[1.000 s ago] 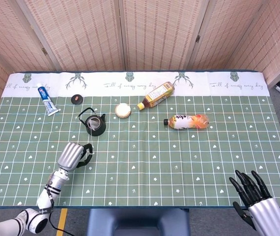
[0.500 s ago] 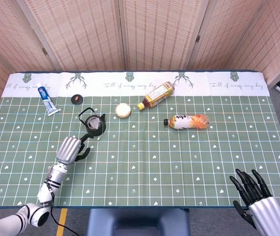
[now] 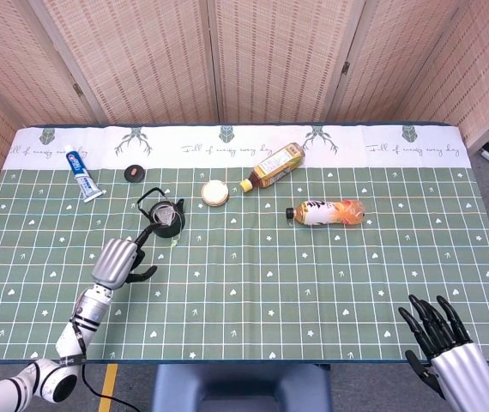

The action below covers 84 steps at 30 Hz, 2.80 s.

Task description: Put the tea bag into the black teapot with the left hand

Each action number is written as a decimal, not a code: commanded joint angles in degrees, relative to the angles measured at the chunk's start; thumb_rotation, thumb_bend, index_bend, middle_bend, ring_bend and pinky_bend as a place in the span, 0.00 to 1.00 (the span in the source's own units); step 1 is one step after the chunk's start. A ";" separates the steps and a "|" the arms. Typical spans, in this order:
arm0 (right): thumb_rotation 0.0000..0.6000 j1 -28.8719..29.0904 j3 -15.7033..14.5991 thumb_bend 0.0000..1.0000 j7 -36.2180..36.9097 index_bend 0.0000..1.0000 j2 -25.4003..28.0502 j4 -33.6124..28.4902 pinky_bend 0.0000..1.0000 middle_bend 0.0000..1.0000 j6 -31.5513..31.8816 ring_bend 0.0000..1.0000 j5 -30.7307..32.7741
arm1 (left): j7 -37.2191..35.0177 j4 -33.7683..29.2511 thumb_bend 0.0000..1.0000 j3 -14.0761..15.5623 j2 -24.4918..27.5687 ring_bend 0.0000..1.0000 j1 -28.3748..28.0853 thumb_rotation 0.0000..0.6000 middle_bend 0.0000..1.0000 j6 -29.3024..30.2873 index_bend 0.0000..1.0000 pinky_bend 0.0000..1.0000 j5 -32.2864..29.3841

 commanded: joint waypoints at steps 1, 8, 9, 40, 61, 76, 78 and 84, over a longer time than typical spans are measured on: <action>1.00 -0.05 -0.04 0.37 -0.09 0.00 -0.03 0.00 0.03 0.00 0.11 0.12 -0.14 | 5.57 -7.02 0.30 -0.95 4.69 1.00 -1.82 1.00 1.00 -7.21 0.16 1.00 -5.00; 1.00 0.51 0.37 0.37 0.87 0.00 0.64 -0.64 0.03 0.00 -0.88 0.12 1.23 | 25.79 -14.35 0.30 -5.24 7.15 1.00 -7.34 1.00 1.00 -13.64 0.14 1.00 -20.81; 1.00 0.56 0.40 0.37 1.05 0.00 0.75 -0.73 0.03 0.00 -0.93 0.12 1.36 | 27.82 -14.64 0.30 -5.77 7.04 1.00 -8.20 1.00 1.00 -14.00 0.13 1.00 -22.88; 1.00 1.22 1.16 0.36 3.09 0.00 2.07 -2.23 0.03 0.00 -2.17 0.12 4.36 | 34.01 -2.21 0.38 -3.68 0.90 1.00 -17.13 1.00 1.00 -19.56 0.13 1.00 -37.59; 1.00 1.46 1.46 0.36 3.00 0.00 2.10 -2.58 0.03 0.00 -2.82 0.12 5.33 | 30.23 5.44 0.38 -2.03 -2.53 1.00 -17.64 1.00 1.00 -23.20 0.15 1.00 -35.83; 1.00 1.21 1.31 0.36 2.45 0.00 1.85 -2.46 0.03 0.00 -2.53 0.12 5.05 | 25.35 -1.30 0.38 -5.08 1.82 1.00 -15.85 1.00 1.00 -17.06 0.11 1.00 -30.43; 1.00 1.13 1.28 0.37 2.42 0.00 1.80 -2.36 0.03 0.00 -2.32 0.12 4.87 | 24.93 -4.82 0.38 -5.39 3.99 1.00 -14.98 1.00 1.00 -15.13 0.10 1.00 -29.24; 1.00 0.53 1.03 0.36 2.90 0.00 1.68 -1.47 0.03 0.00 -0.41 0.12 3.60 | 20.60 -21.63 0.38 -4.19 15.09 1.00 -8.04 1.00 1.00 -3.98 0.10 1.00 -18.64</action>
